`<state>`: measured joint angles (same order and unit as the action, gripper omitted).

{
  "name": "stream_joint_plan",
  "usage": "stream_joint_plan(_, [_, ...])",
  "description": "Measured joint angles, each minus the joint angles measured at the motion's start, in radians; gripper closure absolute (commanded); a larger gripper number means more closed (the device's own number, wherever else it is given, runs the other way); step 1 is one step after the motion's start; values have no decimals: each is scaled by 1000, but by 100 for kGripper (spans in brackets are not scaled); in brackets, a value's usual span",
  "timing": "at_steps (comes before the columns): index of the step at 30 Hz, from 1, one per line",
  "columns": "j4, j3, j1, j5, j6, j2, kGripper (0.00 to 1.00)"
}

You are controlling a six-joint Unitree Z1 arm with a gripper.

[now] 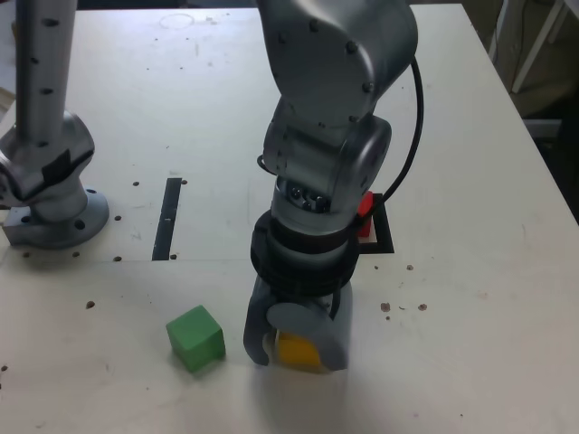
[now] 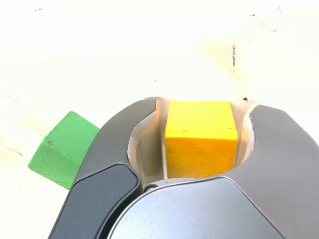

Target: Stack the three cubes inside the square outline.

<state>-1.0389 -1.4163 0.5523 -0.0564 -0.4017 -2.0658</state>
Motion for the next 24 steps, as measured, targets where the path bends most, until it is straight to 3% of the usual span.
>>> stream_joint_plan(11, [-25, -22, 0, 6, 15, 0, 67])
stream_joint_plan(24, [-231, -136, -74, 113, 59, 111, 67])
